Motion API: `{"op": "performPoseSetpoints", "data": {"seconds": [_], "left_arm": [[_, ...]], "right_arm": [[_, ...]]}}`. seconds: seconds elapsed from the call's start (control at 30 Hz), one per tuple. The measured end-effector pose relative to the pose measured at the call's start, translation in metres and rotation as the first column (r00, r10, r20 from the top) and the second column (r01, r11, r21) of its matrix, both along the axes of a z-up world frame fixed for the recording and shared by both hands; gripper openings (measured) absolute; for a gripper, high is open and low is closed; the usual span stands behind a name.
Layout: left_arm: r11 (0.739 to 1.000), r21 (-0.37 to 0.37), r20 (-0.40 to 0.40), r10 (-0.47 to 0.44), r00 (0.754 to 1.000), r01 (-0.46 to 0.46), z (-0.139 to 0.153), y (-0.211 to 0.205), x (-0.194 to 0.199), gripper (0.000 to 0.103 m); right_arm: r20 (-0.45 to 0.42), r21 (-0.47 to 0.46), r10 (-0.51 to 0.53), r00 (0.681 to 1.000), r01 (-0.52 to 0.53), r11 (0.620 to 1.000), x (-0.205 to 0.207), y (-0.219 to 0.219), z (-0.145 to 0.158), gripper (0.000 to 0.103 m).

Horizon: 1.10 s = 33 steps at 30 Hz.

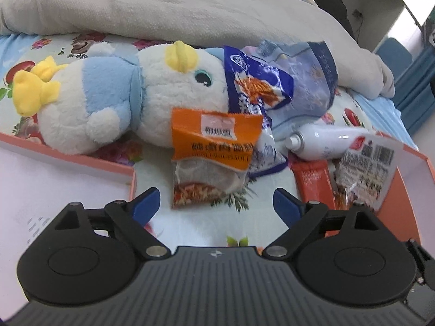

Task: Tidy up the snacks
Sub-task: 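Grasp the orange seasoning packet with the left gripper while the right gripper grasps the red strip packet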

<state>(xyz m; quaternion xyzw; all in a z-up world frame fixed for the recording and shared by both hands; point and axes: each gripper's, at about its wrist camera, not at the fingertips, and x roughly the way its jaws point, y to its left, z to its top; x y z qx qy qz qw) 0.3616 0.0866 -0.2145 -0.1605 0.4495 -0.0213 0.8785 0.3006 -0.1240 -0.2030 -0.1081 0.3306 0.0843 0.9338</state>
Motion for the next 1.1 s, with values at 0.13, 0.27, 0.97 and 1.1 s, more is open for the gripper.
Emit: {"op": "performPoseSetpoints", "data": {"seconds": [0.13, 0.27, 0.97, 1.1], "left_arm": [[1.0, -0.014, 0.017, 0.015, 1.0, -0.015, -0.008, 0.0, 0.01, 0.093], [1.0, 0.016, 0.059, -0.005, 0.998, 0.004, -0.014, -0.006, 0.016, 0.093], [0.995, 0.102, 0.082, -0.016, 0.996, 0.007, -0.046, -0.011, 0.038, 0.091], [0.995, 0.102, 0.089, -0.029, 0.996, 0.02, -0.047, -0.015, 0.038, 0.08]], "right_arm": [[-0.021, -0.006, -0.033, 0.999, 0.033, 0.999, 0.018, -0.001, -0.012, 0.06], [-0.027, -0.024, -0.029, 0.999, 0.028, 0.999, 0.031, 0.004, -0.02, 0.06], [-0.036, -0.049, -0.035, 0.999, 0.033, 0.998, 0.054, 0.005, -0.048, 0.064], [-0.051, -0.008, -0.048, 0.998, 0.048, 0.999, 0.056, 0.004, -0.047, 0.055]]}}
